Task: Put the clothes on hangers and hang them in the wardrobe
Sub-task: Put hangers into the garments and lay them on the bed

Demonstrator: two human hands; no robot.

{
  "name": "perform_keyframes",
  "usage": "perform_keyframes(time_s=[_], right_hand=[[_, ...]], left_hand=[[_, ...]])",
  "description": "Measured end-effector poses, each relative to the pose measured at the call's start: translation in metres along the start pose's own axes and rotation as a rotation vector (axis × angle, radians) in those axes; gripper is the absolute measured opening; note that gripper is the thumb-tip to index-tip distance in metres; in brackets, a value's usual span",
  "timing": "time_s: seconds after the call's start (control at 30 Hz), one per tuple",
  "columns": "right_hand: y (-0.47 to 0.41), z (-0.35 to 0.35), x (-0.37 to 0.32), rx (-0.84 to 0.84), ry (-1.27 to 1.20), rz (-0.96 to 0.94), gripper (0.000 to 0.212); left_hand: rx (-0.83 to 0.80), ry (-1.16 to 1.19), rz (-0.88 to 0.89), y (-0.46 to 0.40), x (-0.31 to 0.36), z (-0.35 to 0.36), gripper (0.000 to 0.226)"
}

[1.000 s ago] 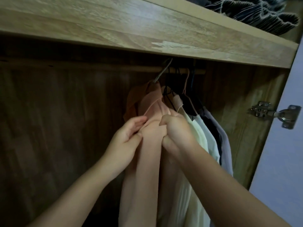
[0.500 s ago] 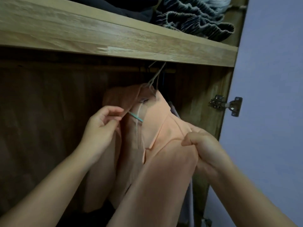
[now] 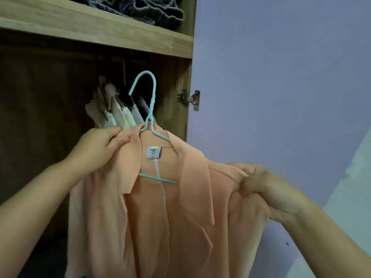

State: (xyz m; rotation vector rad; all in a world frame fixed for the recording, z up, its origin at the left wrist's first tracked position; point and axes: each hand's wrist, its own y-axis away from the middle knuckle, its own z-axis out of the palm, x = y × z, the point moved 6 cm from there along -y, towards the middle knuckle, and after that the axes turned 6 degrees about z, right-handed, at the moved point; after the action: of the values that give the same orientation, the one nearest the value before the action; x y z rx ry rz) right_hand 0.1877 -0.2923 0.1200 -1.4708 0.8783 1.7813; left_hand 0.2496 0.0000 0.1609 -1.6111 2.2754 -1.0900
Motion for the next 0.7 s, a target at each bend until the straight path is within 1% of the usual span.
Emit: perform_keyframes(time_s=[0.13,0.2,0.27,0.33,0.37,0.43,0.5,0.6,0.7], right_hand=[[0.048,-0.029,-0.008,0.166,0.340,0.033,0.041],[0.073,-0.040,-0.015,0.276,0.528,0.042,0.036],[0.095,-0.045,-0.019,0.372,0.690,0.044,0.029],[0.116,-0.045,-0.018,0.480,0.801,0.049,0.015],[0.126,-0.044,-0.017,0.547,0.865,0.047,0.014],[0.147,-0.042,-0.014,0.707,1.007,0.045,0.024],[0.171,-0.037,-0.010,0.867,1.091,0.057,0.034],[0.213,-0.028,0.004,1.095,1.138,0.122,0.045],[0.256,-0.018,0.023,1.274,1.137,0.203,0.051]], left_hand=[[0.059,-0.087,0.087,0.024,0.039,0.026,0.037],[0.066,-0.116,0.157,0.030,0.057,0.036,0.045],[0.073,-0.075,0.238,0.032,0.077,0.042,0.049],[0.104,-0.012,0.336,0.032,0.099,0.047,0.049],[0.133,0.009,0.390,0.033,0.112,0.048,0.049],[0.178,0.037,0.477,0.035,0.137,0.049,0.058],[0.207,0.082,0.549,0.039,0.160,0.052,0.064],[0.219,0.173,0.656,0.051,0.192,0.058,0.063],[0.162,0.287,0.753,0.063,0.225,0.067,0.060]])
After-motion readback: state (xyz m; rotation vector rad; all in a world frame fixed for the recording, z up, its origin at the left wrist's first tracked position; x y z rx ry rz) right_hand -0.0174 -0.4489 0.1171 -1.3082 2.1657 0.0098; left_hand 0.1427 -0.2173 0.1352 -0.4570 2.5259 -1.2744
